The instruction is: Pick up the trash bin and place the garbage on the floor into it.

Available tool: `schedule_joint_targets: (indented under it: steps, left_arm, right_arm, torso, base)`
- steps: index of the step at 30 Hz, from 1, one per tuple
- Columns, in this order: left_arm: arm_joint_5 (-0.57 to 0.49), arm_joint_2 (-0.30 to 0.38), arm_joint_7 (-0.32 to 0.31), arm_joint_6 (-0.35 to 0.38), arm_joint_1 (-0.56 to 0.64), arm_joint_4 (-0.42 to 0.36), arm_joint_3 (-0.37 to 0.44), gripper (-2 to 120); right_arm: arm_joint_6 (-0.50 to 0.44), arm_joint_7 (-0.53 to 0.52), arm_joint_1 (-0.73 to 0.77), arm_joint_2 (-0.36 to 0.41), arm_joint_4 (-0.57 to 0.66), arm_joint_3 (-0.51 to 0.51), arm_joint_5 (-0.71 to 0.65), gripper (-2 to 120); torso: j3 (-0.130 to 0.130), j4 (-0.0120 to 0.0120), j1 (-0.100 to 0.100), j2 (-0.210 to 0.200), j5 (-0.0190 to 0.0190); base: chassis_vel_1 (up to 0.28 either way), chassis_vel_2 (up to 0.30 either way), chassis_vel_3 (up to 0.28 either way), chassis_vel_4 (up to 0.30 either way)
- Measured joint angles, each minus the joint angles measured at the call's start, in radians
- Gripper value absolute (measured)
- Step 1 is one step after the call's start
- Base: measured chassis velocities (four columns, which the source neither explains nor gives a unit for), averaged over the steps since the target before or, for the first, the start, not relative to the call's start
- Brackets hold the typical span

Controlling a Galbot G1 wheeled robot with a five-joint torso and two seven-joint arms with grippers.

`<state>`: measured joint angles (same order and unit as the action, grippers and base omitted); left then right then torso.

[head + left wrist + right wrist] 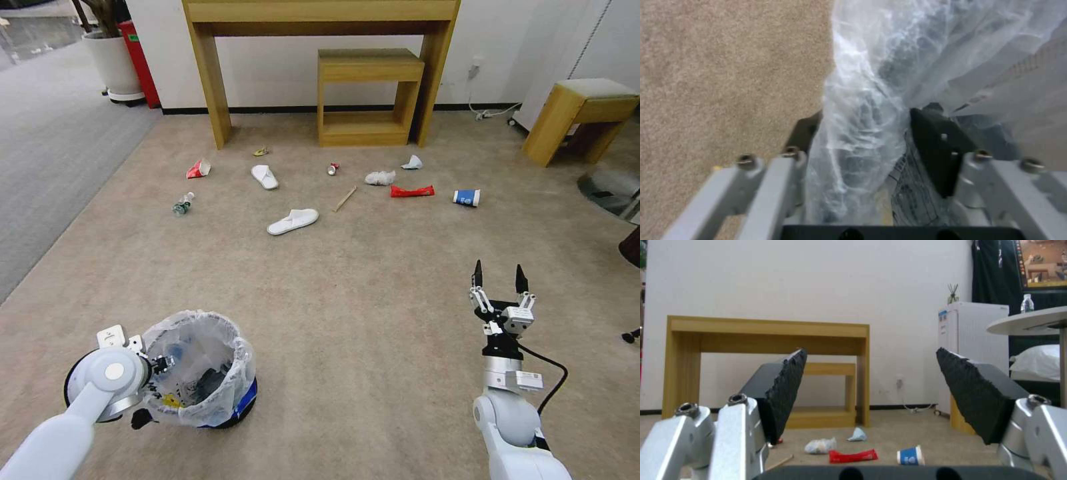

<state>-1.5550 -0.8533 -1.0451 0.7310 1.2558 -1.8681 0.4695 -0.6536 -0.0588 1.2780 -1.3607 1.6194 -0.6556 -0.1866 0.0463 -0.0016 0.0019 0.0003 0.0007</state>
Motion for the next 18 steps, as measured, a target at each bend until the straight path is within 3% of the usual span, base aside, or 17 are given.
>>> schedule_joint_targets:
  steps: [12, 18]
  left_arm:
    - [0.015, -0.003, 0.034, 0.000, 0.027, -0.011, 0.011, 12]
    - [0.028, -0.011, 0.045, 0.001, 0.036, -0.011, 0.015, 12]
  right_arm:
    - [0.000, 0.000, 0.008, 0.001, 0.007, -0.002, 0.001, 75]
    - [0.000, -0.001, 0.009, 0.001, 0.007, -0.002, 0.002, 75]
  torso:
    - [0.000, -0.0003, 0.000, 0.000, -0.0001]
    - [0.000, -0.0001, 0.000, 0.000, 0.0001]
  base:
    - [0.000, 0.000, 0.000, 0.000]
    - [0.000, 0.000, 0.000, 0.000]
